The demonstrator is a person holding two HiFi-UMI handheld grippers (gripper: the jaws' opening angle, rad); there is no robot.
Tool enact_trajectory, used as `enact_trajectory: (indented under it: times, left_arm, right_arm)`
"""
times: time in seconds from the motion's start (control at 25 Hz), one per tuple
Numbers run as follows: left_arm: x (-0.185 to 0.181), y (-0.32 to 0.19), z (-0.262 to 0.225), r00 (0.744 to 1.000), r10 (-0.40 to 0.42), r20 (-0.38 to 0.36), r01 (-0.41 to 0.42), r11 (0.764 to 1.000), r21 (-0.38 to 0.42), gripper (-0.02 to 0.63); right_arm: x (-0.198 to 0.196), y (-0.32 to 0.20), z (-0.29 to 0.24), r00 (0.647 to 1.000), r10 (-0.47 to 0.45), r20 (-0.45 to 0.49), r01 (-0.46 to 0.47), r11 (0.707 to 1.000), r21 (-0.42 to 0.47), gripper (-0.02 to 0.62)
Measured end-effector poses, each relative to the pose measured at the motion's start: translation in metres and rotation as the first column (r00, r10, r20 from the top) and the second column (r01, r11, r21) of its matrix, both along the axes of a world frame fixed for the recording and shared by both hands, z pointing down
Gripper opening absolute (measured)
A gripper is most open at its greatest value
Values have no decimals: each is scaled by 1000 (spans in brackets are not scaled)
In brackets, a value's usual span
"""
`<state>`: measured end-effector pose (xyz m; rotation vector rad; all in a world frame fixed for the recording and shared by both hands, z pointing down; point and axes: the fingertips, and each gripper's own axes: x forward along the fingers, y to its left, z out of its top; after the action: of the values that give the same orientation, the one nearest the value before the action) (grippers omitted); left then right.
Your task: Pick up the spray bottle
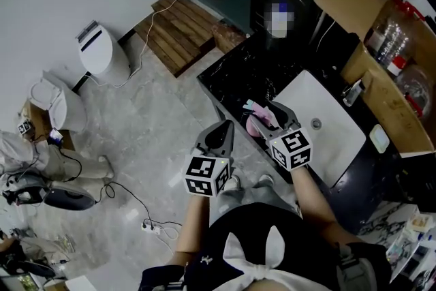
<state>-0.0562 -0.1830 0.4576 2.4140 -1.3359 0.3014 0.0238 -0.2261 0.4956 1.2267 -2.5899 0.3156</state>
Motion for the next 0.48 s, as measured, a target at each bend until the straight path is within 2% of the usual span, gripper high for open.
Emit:
enact_trajectory:
  times: [0.48]
  left_arm:
    - [-2,0,2,1000,-24,16,24,1000,-6,28]
  right_arm:
    - [-4,-4,-1,1000,-29,13,28,1000,10,169]
